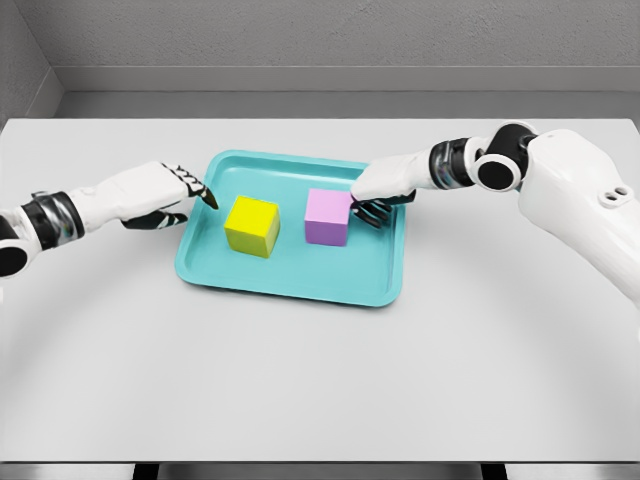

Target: Push two cubes

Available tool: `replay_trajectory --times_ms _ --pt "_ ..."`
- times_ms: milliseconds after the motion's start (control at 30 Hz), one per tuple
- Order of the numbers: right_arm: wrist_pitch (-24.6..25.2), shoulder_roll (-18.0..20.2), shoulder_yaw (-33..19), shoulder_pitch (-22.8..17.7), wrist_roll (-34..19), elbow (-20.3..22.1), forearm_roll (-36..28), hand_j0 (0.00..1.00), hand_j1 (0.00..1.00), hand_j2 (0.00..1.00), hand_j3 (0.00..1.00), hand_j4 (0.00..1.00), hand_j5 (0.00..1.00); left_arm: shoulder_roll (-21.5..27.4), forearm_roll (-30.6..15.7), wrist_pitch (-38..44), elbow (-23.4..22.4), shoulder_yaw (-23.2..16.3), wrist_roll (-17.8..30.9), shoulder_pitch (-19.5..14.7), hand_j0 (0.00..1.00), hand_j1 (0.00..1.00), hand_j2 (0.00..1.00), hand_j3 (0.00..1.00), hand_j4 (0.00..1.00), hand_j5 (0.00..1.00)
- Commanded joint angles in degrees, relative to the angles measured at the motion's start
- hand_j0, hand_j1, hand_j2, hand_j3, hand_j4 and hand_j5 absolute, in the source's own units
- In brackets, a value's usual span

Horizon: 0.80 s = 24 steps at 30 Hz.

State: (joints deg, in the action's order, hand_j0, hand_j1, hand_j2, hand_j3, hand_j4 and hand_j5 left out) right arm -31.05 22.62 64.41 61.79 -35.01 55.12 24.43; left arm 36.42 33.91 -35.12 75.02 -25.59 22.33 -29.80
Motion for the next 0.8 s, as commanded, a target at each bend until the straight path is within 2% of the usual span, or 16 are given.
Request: replay_trajectory --times_ms 0,300,767 --pt "0.1 -0.5 -0.1 0.2 0.0 -0.4 -0.2 0.12 0.12 0.12 0.12 0.12 0.12 0.8 -1.0 0.1 3.0 -0.3 -0.1 -0.1 0.64 0.64 0.64 0.64 0.64 0.64" --pt "0.1 -1.3 -0.1 0.4 0.0 -1.5 0.5 0.12 0.12 0.12 0.12 0.12 0.12 1.9 -0.2 0.1 2.8 -0.3 0.4 1.8 0.63 0.63 0.63 0.63 0.63 0.63" --pt "0.1 -2.9 0.4 1.4 0.0 -3.0 0.5 0.12 0.12 0.12 0.12 0.12 0.12 0.8 -0.2 0.1 2.8 -0.9 1.1 1.5 0.61 0.61 0.61 0.61 0.61 0.61"
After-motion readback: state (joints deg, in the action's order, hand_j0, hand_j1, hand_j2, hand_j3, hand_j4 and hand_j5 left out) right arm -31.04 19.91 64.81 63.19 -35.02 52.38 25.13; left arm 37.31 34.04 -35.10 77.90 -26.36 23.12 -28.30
